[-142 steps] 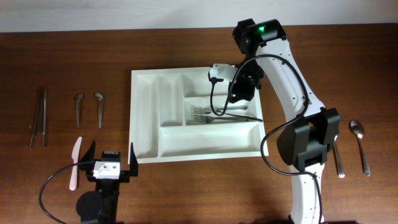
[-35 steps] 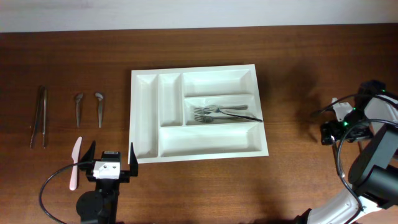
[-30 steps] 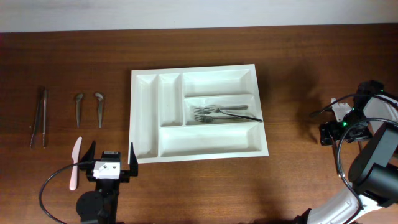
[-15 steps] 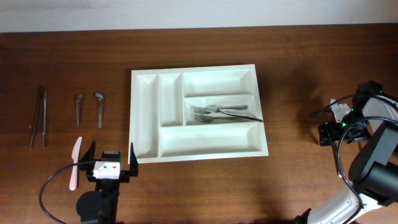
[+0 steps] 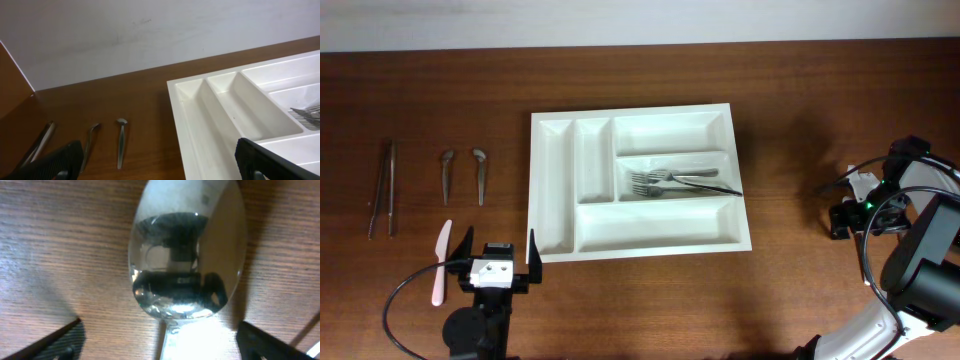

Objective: Pack container
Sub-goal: 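Lower the right gripper and grasp a silver spoon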

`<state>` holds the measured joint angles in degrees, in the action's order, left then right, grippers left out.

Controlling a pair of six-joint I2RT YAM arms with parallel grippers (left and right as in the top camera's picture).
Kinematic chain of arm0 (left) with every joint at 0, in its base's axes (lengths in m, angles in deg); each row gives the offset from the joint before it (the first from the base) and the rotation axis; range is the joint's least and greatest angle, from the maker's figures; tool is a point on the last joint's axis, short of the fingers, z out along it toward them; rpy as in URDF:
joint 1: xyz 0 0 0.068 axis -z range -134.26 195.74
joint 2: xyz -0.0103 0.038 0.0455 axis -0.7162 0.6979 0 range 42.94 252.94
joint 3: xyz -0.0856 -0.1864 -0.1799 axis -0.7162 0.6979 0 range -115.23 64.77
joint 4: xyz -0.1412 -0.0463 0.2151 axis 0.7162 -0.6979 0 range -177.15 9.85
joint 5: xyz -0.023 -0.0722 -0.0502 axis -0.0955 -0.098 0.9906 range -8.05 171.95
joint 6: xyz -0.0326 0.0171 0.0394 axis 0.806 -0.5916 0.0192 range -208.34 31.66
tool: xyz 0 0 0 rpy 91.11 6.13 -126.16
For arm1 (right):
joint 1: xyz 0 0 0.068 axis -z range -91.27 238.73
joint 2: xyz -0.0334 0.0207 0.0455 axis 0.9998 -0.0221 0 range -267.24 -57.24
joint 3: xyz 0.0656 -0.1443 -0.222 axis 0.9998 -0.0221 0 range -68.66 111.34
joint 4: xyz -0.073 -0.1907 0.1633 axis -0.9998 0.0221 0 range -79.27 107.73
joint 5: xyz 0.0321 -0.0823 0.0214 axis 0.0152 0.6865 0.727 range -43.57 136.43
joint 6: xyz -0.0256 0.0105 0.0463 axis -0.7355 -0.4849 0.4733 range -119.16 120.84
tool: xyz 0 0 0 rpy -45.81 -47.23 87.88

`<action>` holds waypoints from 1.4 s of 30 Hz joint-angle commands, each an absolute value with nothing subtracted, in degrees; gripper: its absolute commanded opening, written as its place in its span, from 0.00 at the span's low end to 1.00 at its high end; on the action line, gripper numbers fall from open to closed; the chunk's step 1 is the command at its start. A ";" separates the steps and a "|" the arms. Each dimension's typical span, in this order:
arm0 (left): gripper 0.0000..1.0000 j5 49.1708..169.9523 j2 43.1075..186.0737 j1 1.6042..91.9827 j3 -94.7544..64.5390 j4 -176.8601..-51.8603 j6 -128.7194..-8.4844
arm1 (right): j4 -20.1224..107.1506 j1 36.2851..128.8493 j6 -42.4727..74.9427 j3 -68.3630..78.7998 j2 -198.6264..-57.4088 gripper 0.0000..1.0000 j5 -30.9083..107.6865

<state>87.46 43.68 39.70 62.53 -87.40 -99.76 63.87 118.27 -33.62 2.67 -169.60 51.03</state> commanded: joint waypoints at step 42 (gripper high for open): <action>0.99 87.03 43.24 39.46 62.86 -87.40 -100.66 | 62.39 118.36 -30.93 3.44 -170.39 0.04 50.97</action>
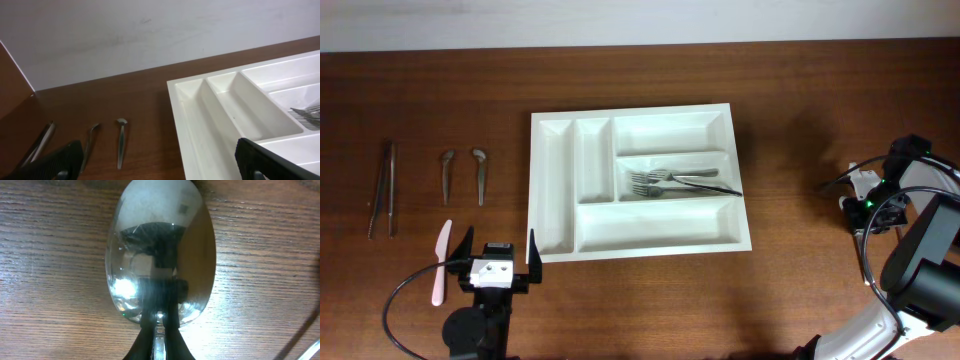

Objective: Pack container
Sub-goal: 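Lower the right gripper and grasp a silver spoon, then carry the spoon into the tray's top compartment and release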

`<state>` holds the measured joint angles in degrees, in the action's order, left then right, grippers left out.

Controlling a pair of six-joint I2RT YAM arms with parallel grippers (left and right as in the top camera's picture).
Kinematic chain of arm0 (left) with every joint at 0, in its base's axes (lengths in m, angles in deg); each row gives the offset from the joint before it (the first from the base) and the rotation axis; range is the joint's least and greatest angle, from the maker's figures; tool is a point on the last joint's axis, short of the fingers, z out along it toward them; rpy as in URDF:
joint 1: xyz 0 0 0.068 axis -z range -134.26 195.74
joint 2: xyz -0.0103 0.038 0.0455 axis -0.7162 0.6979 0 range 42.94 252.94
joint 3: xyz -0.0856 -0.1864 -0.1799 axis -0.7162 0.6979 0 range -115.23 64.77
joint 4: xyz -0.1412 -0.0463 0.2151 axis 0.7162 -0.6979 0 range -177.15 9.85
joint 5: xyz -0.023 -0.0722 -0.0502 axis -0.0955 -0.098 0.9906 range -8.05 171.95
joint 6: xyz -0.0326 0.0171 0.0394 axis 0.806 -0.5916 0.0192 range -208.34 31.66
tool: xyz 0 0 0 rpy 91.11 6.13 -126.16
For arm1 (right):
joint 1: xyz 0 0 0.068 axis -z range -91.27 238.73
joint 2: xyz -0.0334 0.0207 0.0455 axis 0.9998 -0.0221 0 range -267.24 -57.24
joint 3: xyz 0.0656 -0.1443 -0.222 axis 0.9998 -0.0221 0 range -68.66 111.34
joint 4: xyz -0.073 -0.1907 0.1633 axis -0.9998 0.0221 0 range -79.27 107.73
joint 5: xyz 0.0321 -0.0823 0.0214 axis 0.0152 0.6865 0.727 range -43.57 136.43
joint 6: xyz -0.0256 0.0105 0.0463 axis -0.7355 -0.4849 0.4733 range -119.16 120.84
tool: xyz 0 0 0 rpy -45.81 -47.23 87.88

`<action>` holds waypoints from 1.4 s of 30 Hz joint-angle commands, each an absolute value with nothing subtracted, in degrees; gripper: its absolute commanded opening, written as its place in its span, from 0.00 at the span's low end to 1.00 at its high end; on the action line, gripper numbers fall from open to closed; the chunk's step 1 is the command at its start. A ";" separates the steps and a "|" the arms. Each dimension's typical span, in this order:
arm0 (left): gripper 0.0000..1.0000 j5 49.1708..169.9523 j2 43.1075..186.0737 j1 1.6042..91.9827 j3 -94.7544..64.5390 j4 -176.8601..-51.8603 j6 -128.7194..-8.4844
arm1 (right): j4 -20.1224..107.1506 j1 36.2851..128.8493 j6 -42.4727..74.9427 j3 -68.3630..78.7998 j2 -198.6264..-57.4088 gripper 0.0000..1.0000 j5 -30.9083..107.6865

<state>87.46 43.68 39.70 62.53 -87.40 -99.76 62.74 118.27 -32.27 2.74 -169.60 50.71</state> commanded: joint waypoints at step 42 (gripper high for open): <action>0.99 87.03 43.24 39.46 62.86 -87.40 -100.66 | 53.19 73.75 -36.79 29.03 -172.22 0.04 41.35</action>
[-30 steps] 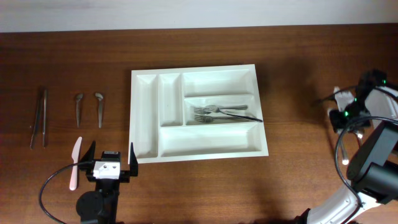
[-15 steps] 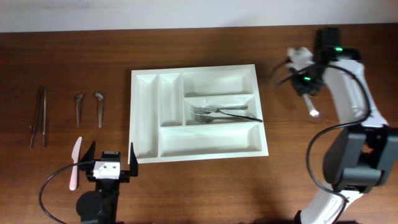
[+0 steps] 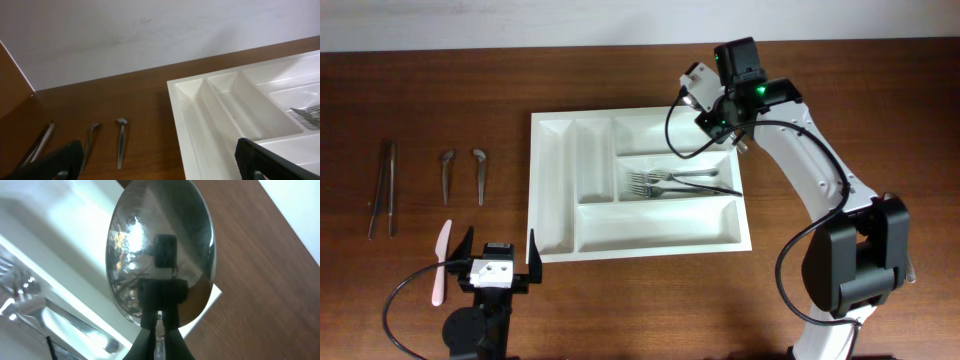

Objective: Pack container
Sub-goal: 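Carry the spoon into the tray's top compartment and release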

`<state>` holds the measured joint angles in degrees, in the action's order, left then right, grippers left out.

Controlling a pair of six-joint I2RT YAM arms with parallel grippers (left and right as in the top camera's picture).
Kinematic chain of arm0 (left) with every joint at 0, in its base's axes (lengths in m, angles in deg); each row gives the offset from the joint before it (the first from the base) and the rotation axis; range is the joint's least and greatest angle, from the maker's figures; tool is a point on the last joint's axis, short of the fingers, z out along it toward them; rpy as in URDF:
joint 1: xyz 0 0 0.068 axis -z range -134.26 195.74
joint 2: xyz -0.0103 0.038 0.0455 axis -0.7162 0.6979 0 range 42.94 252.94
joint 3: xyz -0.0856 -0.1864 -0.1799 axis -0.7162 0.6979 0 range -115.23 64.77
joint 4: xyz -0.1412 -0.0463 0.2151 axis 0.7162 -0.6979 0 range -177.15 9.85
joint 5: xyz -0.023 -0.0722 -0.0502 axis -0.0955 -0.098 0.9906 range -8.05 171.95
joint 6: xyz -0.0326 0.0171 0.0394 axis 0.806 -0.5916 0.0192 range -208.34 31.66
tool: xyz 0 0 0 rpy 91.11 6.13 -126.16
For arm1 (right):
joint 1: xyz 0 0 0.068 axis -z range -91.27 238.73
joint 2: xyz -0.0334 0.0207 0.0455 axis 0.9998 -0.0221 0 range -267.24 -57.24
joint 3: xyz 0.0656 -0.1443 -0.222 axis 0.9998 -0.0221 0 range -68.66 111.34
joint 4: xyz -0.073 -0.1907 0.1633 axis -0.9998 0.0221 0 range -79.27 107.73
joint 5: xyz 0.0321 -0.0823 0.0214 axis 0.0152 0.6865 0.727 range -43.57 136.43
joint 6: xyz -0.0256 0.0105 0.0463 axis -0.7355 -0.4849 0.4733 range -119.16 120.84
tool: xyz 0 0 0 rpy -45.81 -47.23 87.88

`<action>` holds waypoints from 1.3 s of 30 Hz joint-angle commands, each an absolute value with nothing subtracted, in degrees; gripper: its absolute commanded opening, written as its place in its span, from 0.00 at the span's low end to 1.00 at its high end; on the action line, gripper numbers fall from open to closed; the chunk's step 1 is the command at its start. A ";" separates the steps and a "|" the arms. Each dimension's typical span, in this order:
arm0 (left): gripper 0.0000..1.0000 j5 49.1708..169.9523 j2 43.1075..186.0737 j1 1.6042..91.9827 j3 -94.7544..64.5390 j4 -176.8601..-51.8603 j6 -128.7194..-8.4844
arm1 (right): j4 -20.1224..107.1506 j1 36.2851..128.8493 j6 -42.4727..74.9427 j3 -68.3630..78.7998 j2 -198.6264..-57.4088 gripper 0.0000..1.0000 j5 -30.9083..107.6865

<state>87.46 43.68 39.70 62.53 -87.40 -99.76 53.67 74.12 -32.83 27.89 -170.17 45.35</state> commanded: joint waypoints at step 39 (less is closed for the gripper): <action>0.99 87.03 43.24 39.46 62.86 -87.40 -100.63 | 47.92 72.24 -44.48 29.01 -177.08 0.05 31.62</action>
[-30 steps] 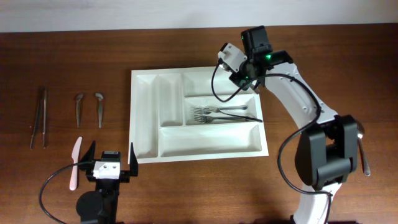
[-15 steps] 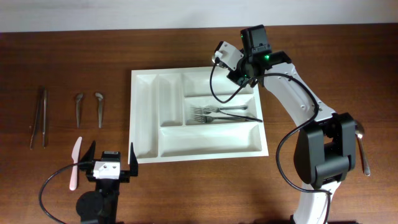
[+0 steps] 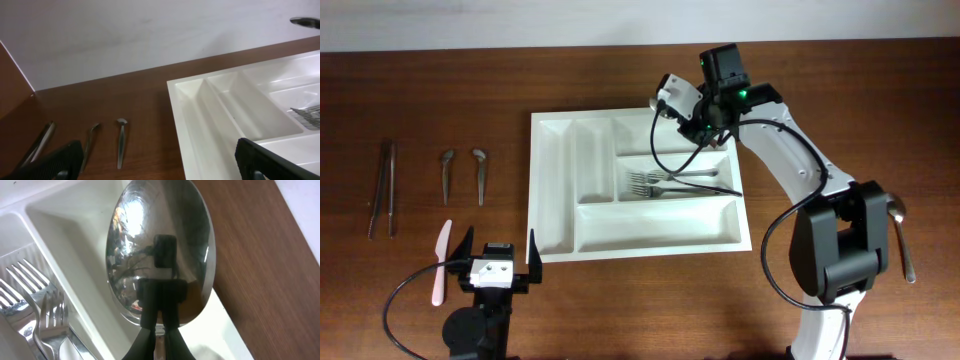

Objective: Pack container
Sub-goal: 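Carry the spoon into the tray's top compartment and release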

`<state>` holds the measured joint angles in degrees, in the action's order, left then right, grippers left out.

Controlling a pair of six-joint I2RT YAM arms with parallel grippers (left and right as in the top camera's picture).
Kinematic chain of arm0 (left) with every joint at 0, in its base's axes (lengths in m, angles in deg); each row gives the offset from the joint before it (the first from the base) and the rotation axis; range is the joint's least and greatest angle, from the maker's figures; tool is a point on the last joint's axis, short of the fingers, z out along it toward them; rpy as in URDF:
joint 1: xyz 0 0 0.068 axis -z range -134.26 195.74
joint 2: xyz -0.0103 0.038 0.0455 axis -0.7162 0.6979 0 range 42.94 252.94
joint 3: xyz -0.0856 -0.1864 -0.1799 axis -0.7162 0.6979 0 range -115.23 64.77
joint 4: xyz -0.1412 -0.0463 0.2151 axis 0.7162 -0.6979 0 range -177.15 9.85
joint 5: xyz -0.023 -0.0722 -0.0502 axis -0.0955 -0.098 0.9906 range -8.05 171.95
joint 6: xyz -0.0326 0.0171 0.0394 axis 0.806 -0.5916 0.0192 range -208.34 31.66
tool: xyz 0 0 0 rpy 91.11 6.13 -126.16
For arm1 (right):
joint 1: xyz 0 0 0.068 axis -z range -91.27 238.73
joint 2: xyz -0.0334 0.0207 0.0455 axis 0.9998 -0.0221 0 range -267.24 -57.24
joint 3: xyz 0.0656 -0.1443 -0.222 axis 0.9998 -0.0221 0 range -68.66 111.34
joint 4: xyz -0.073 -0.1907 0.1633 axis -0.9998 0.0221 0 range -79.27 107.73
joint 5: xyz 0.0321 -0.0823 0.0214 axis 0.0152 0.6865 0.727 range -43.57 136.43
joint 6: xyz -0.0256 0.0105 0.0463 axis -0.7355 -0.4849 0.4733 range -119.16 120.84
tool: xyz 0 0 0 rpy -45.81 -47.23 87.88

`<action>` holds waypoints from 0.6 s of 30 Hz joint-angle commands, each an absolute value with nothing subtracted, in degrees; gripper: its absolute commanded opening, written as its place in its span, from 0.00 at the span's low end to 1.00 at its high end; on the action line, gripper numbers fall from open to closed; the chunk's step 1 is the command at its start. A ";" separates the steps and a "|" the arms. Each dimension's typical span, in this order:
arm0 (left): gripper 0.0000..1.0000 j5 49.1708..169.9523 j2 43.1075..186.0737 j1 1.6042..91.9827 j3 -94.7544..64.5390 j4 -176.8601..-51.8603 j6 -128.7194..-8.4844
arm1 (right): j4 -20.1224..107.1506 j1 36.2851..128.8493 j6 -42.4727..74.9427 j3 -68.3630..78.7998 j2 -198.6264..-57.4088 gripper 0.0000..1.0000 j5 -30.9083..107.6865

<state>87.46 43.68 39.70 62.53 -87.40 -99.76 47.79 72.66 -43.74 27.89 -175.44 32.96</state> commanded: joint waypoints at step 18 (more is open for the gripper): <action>0.99 87.03 43.24 39.46 62.86 -87.40 -100.63 | 48.22 72.24 -45.20 29.42 -179.11 0.50 32.11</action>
